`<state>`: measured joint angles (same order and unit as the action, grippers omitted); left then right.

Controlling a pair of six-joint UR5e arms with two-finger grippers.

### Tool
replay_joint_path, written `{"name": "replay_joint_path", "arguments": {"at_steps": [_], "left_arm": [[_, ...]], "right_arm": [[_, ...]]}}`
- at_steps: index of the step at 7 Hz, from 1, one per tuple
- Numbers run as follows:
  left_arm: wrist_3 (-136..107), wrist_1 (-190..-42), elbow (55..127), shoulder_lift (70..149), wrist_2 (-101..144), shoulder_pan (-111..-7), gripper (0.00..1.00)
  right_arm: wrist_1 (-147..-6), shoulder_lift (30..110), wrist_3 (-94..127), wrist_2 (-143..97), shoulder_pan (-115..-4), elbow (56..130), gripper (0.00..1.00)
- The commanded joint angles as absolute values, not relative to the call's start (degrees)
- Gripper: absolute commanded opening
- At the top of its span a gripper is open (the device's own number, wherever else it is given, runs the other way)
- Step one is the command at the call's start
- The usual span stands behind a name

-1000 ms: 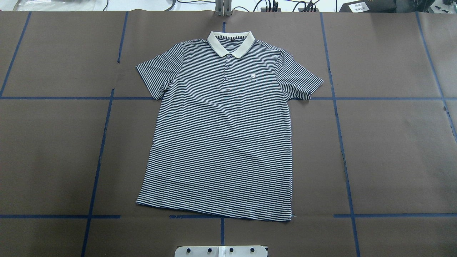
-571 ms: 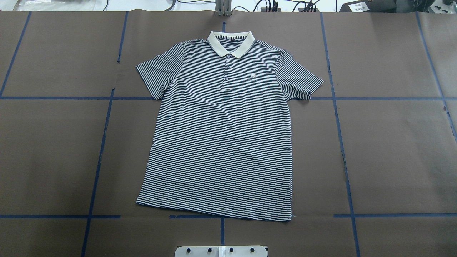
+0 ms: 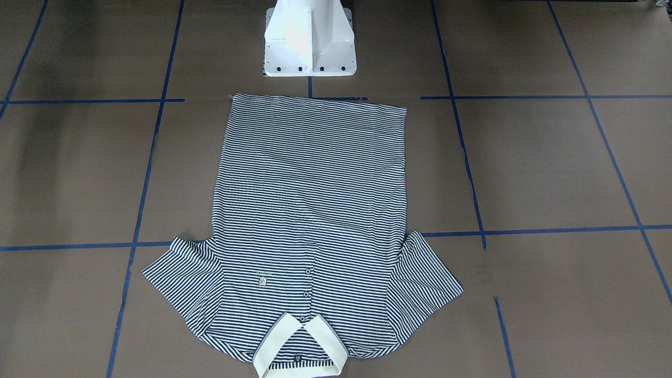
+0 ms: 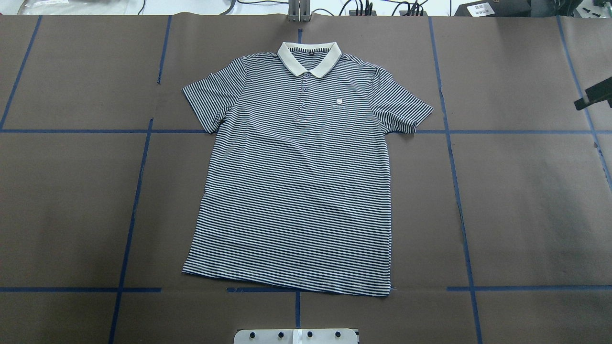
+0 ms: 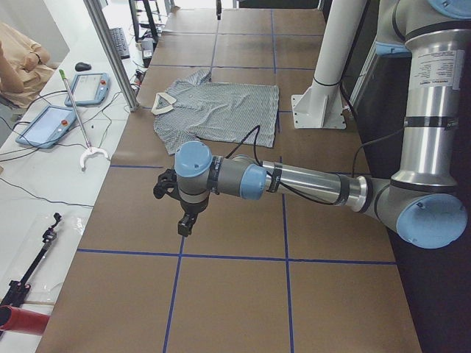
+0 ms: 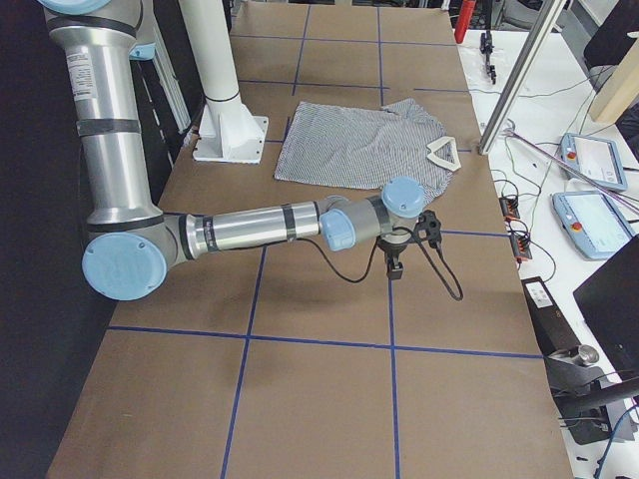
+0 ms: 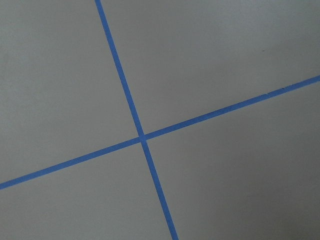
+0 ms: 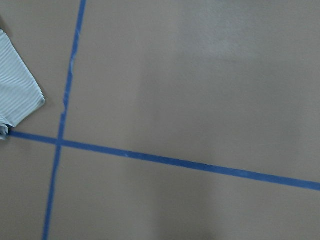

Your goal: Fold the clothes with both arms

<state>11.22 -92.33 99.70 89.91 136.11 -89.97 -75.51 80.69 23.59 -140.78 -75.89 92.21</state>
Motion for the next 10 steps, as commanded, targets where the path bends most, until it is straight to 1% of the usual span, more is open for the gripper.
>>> {"name": "replay_joint_path", "arguments": {"at_steps": [1, 2, 3, 4, 5, 6, 7, 10], "left_arm": [[11.1, -96.5, 98.4, 89.6, 136.2, -89.8, 1.00], [11.1, -98.6, 97.3, 89.4, 136.3, -89.8, 1.00], [11.1, -99.1, 97.3, 89.4, 137.5, -89.8, 1.00], [11.2, -99.2, 97.3, 89.4, 138.9, -89.8, 1.00], [11.2, -100.1, 97.3, 89.4, 139.0, -89.8, 1.00], [11.2, -100.2, 97.4, 89.3, 139.0, -89.8, 1.00], [11.2, -100.2, 97.6, 89.3, 139.0, -89.8, 1.00], [11.2, -100.3, 97.5, 89.3, 139.0, -89.9, 1.00]], "right_arm": [[-59.3, 73.7, 50.0, -138.4, -67.1, 84.8, 0.98], [-53.0, 69.1, 59.8, -135.3, -62.8, 79.8, 0.98], [-52.3, 65.1, 69.3, -128.2, -58.2, 78.0, 0.97], [-52.5, 62.8, 75.0, -118.6, -53.9, 77.3, 0.90], [-52.5, 61.4, 77.4, -117.1, -53.1, 75.8, 0.80], [-52.4, 61.0, 77.4, -115.5, -51.6, 73.9, 0.75], [-52.6, 60.1, 77.6, -113.7, -51.1, 73.2, 0.75], [-52.9, 61.2, 78.0, -113.6, -50.7, 72.4, 0.69]]}}
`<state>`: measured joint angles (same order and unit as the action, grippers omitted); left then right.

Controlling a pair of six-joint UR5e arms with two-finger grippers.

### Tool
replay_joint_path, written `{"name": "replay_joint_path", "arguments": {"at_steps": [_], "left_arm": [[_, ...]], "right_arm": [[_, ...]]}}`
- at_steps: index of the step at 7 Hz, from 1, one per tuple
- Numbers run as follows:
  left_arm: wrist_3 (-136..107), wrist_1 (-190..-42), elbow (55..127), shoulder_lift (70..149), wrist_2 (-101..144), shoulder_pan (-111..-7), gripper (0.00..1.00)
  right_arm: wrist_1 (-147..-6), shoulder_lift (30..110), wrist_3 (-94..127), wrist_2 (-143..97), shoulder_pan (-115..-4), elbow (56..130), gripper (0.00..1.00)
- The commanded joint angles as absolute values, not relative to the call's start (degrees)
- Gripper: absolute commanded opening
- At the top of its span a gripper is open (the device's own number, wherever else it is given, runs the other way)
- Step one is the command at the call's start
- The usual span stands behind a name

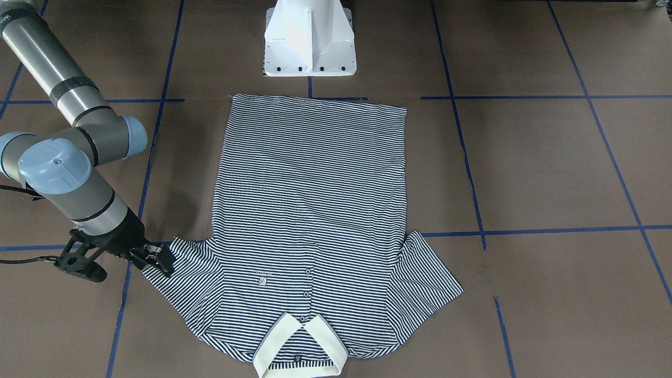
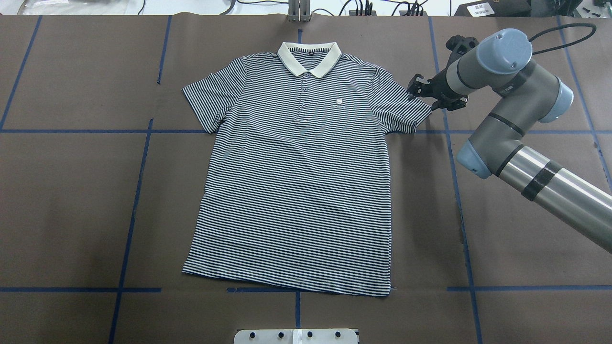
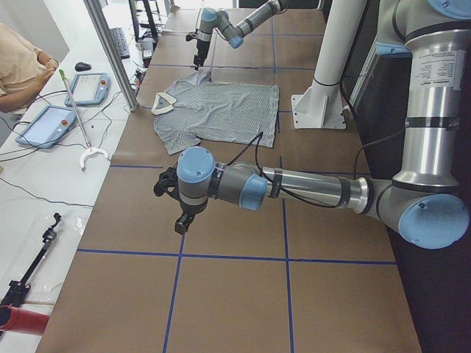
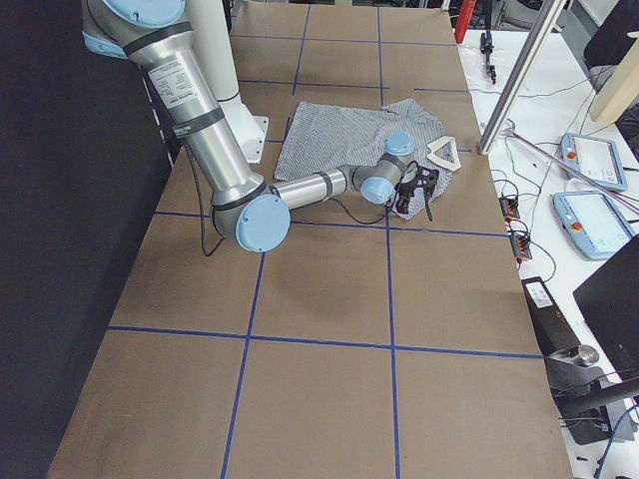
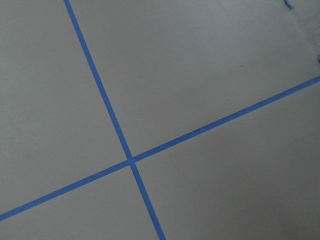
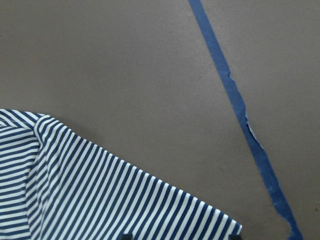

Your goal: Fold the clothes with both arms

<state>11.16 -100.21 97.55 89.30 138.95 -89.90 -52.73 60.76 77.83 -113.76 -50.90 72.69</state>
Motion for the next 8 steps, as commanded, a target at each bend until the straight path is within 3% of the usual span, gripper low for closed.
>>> {"name": "replay_joint_path", "arguments": {"at_steps": [1, 5, 6, 7, 8], "left_arm": [[11.2, -100.3, 97.3, 89.3, 139.0, -89.9, 1.00], [11.2, -100.3, 97.4, 89.3, 139.0, -89.9, 1.00], [11.2, -100.3, 97.4, 89.3, 139.7, -89.9, 1.00], [11.2, -100.3, 97.3, 89.3, 140.2, -89.9, 1.00], [11.2, -100.3, 97.3, 89.3, 140.2, -89.9, 1.00]], "right_arm": [[-53.1, 61.3, 78.0, -113.6, -50.5, 72.2, 0.69], [-53.1, 62.3, 77.3, -113.6, -50.5, 71.5, 0.67], [-53.1, 62.2, 77.8, -113.6, -50.5, 71.2, 0.54], [-53.0, 62.2, 77.9, -113.6, -50.6, 71.1, 0.16], [-53.1, 62.1, 77.8, -113.6, -50.5, 71.1, 0.00]]}}
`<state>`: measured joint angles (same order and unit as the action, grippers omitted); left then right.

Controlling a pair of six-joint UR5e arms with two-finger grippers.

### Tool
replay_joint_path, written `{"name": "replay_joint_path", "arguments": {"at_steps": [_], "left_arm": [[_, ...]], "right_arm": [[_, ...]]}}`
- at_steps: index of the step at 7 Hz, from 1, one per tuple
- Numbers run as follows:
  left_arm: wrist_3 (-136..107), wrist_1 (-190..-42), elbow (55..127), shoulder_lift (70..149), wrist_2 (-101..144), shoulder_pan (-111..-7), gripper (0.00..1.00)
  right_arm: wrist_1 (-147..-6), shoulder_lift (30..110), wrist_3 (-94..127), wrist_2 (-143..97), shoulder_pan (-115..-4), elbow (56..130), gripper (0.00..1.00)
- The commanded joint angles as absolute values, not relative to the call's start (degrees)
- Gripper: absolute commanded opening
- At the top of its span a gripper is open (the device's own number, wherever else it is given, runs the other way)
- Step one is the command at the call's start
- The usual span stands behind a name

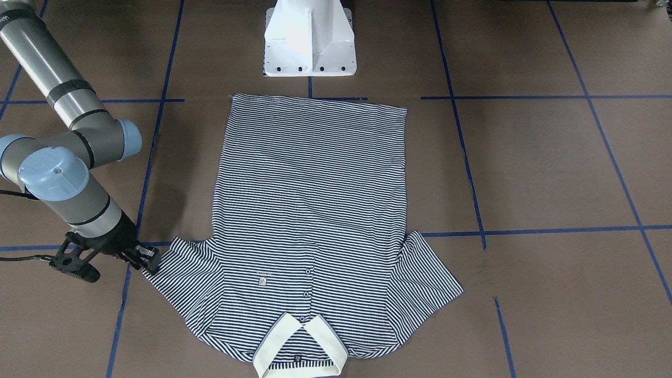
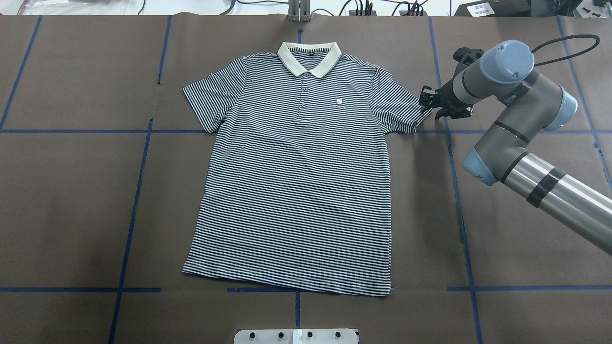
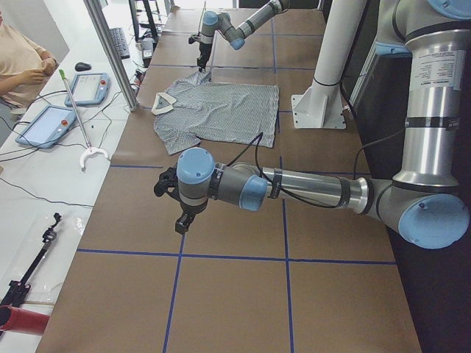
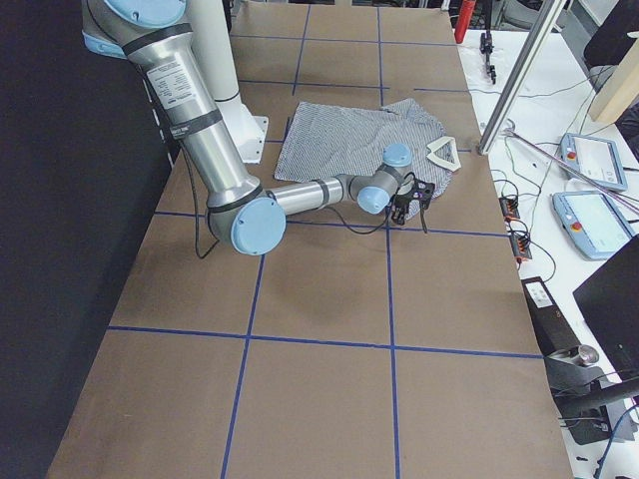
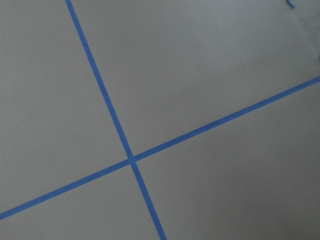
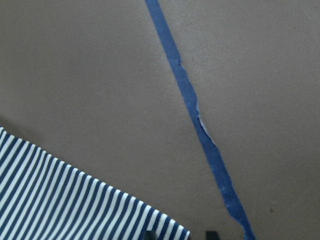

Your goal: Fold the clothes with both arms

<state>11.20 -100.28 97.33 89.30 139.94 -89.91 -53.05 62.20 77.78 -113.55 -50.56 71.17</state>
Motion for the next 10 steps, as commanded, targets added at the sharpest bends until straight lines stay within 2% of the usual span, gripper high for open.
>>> {"name": "replay_joint_path", "arguments": {"at_steps": [1, 5, 7, 8, 10], "left_arm": [[11.2, -100.3, 97.2, 89.3, 140.4, -89.9, 1.00], [11.3, -100.3, 97.3, 89.0, 140.4, -89.8, 1.00], [11.3, -100.3, 97.4, 88.9, 140.4, -89.9, 1.00], [11.3, -100.3, 97.4, 88.9, 140.5, -89.9, 1.00], [11.3, -100.3, 97.4, 88.9, 140.5, -89.9, 1.00]], "right_arm": [[-53.0, 62.1, 77.5, -113.6, -50.6, 71.3, 0.00], [-53.1, 59.9, 78.0, -113.6, -50.5, 73.6, 0.00], [-57.8, 53.8, 79.8, -113.0, -48.8, 73.2, 0.00], [-62.1, 49.6, 82.3, -107.7, -46.3, 72.3, 0.00], [-62.8, 44.2, 83.3, -103.2, -44.2, 66.0, 0.00]]}}
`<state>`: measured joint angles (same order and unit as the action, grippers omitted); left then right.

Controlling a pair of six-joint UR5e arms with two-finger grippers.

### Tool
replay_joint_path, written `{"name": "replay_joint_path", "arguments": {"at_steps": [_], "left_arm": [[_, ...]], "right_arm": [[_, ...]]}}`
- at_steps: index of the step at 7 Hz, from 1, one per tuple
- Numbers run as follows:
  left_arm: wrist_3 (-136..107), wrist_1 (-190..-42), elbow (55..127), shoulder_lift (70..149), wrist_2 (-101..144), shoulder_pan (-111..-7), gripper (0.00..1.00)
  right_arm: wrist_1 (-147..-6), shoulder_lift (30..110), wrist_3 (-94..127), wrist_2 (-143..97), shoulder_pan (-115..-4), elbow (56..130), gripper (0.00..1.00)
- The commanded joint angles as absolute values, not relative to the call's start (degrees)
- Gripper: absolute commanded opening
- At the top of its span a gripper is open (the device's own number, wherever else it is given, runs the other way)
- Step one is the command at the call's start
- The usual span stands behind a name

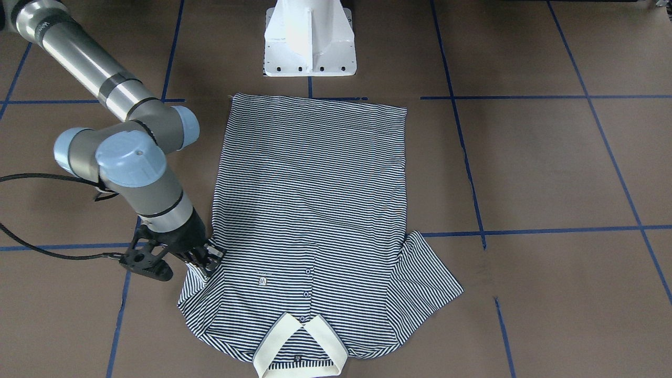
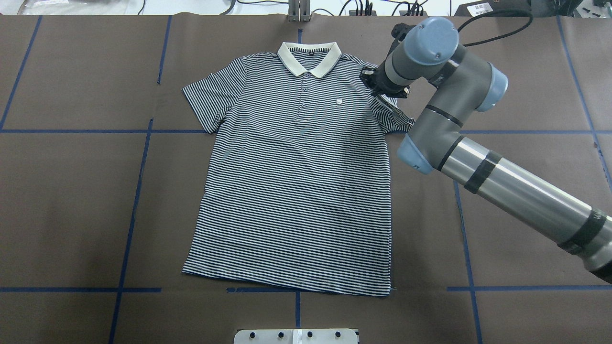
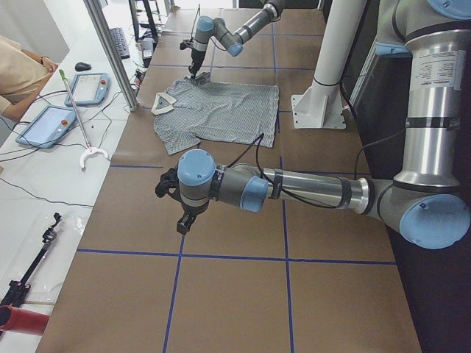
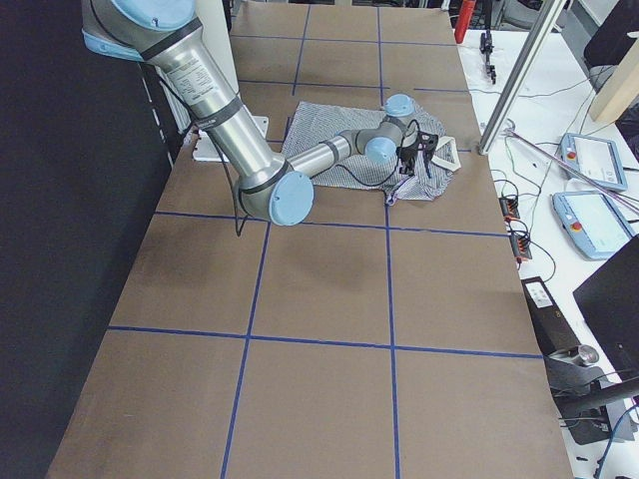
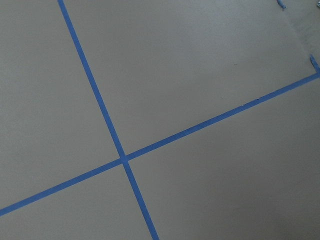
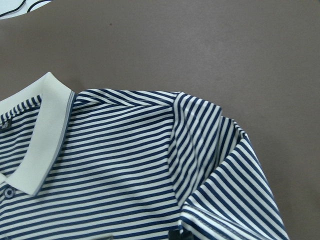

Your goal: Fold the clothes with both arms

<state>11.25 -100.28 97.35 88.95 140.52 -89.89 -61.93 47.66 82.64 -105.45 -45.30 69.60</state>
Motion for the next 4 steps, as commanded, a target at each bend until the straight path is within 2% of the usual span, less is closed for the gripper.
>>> {"name": "replay_joint_path", "arguments": {"at_steps": [1, 2, 4], "left_arm": [[11.3, -100.3, 97.5, 88.9, 140.5, -89.9, 1.00], [11.3, -100.3, 97.5, 88.9, 140.5, -89.8, 1.00], [11.1, -100.3, 97.9, 88.9, 141.1, -89.8, 1.00]], "right_arm": [[-62.7, 42.2, 83.3, -102.0, -43.9, 63.7, 0.00], [-62.6, 38.4, 83.4, -100.0, -43.2, 58.8, 0.00], [-62.3, 37.4, 83.3, -99.4, -43.1, 56.6, 0.00]]}}
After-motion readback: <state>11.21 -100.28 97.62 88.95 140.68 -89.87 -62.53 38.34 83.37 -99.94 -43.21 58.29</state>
